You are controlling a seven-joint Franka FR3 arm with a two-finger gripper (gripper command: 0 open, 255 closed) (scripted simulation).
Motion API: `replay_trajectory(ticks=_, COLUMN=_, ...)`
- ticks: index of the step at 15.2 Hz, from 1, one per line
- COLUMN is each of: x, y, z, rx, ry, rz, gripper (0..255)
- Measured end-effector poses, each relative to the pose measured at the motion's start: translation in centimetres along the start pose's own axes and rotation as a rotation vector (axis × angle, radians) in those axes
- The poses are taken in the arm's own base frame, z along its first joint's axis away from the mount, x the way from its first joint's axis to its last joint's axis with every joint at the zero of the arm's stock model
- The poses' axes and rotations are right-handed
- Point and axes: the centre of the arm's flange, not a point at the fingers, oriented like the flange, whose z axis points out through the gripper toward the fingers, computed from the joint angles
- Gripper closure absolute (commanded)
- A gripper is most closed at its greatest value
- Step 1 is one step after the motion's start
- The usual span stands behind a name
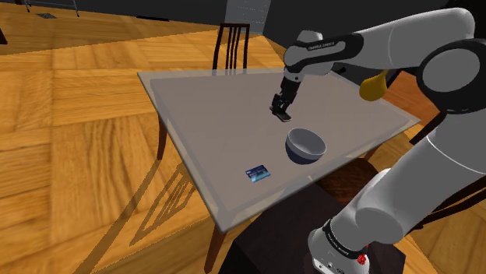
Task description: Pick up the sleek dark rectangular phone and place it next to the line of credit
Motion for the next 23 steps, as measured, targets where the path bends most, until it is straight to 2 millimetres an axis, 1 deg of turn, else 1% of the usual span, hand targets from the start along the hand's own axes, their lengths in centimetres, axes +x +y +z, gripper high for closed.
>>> replay_trajectory(ticks=2, x=-0.7, y=-2.5, z=0.0, rx=0.000, ry=0.000, rz=0.000, gripper=255)
replay_trajectory(ticks=6, x=-0.9, y=-7.6, z=0.4, rx=-0.001, ry=0.000, rz=0.001, gripper=255)
replay_trajectory(ticks=9, x=-1.5, y=-11.7, z=0.8, rx=-0.001, ry=0.000, rz=0.001, gripper=255)
replay_trajectory(ticks=10, x=-1.8, y=-13.1, z=0.7, rx=-0.001, ry=0.000, rz=0.000, gripper=255)
replay_trajectory(ticks=12, x=-1.9, y=-15.5, z=1.0, rx=-0.001, ry=0.000, rz=0.001, gripper=255)
replay_trajectory(ticks=14, x=-2.2, y=-18.5, z=0.8, rx=-0.001, ry=0.000, rz=0.000, gripper=255)
replay_trajectory(ticks=16, x=-2.3, y=-20.9, z=1.3, rx=-0.001, ry=0.000, rz=0.001, gripper=255)
replay_trajectory(ticks=19, x=-3.3, y=-24.7, z=1.4, rx=-0.001, ry=0.000, rz=0.001, gripper=255)
replay_trajectory(ticks=20, x=-3.3, y=-25.9, z=1.4, rx=-0.001, ry=0.000, rz=0.001, gripper=255)
replay_trajectory(ticks=22, x=-3.6, y=-28.8, z=1.9, rx=-0.001, ry=0.000, rz=0.001, gripper=255)
replay_trajectory(ticks=23, x=-3.6, y=-30.1, z=1.8, rx=-0.001, ry=0.000, rz=0.001, gripper=255)
